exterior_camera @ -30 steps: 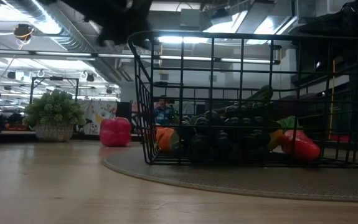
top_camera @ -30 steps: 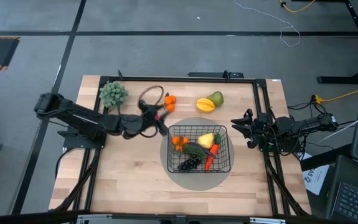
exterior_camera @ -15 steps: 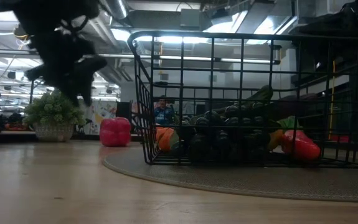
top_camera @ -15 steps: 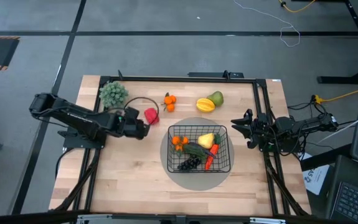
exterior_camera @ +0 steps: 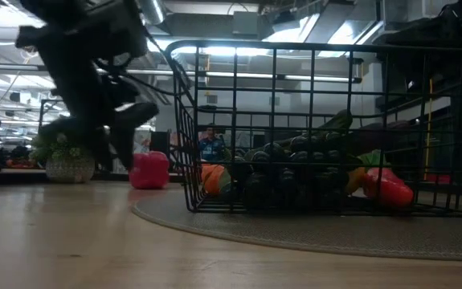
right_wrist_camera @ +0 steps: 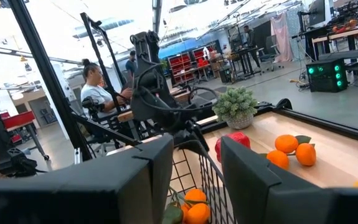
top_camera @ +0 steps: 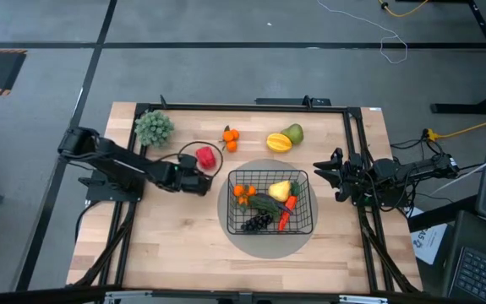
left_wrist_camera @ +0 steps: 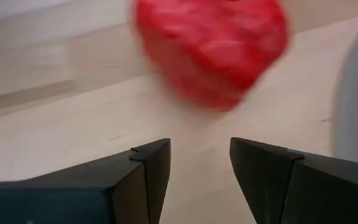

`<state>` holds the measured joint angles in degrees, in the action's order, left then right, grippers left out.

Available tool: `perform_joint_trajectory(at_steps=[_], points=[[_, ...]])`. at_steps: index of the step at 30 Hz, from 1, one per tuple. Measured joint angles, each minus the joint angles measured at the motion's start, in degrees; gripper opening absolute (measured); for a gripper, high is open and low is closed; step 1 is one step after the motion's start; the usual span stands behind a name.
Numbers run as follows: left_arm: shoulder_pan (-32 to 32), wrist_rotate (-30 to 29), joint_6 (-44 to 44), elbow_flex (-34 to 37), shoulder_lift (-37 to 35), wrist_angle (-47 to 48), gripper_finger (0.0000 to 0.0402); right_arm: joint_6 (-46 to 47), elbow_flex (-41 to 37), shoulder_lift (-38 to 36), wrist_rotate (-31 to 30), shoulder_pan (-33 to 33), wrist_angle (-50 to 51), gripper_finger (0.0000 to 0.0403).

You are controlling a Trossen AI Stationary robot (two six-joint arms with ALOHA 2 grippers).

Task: Build produce basket
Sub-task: Put the red bell pepper into the black wire basket

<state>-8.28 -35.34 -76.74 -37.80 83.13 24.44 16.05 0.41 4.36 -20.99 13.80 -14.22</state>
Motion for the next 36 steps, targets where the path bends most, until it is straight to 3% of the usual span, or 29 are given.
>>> perform_joint_trajectory(at_steps=[10,16,25,36], points=[[4.7,-4.54,8.33,0.0,7.12,-15.34,0.0154,0.22,0.0,0.0,0.0,0.0,-0.02,0.0131],[7.44,-3.71,13.1,0.0,9.14,-23.33,0.0154,0.21,-0.01,0.0,0.0,0.0,-0.04,0.0131],[10.05,-4.3,28.23,-0.02,9.13,-37.95,0.0154,0.22,0.0,0.01,-0.01,-0.01,-0.06,0.0131],[10.68,-7.04,36.48,-0.04,8.73,-39.16,0.0153,0.28,-0.01,0.0,0.0,-0.01,-0.04,0.0131]])
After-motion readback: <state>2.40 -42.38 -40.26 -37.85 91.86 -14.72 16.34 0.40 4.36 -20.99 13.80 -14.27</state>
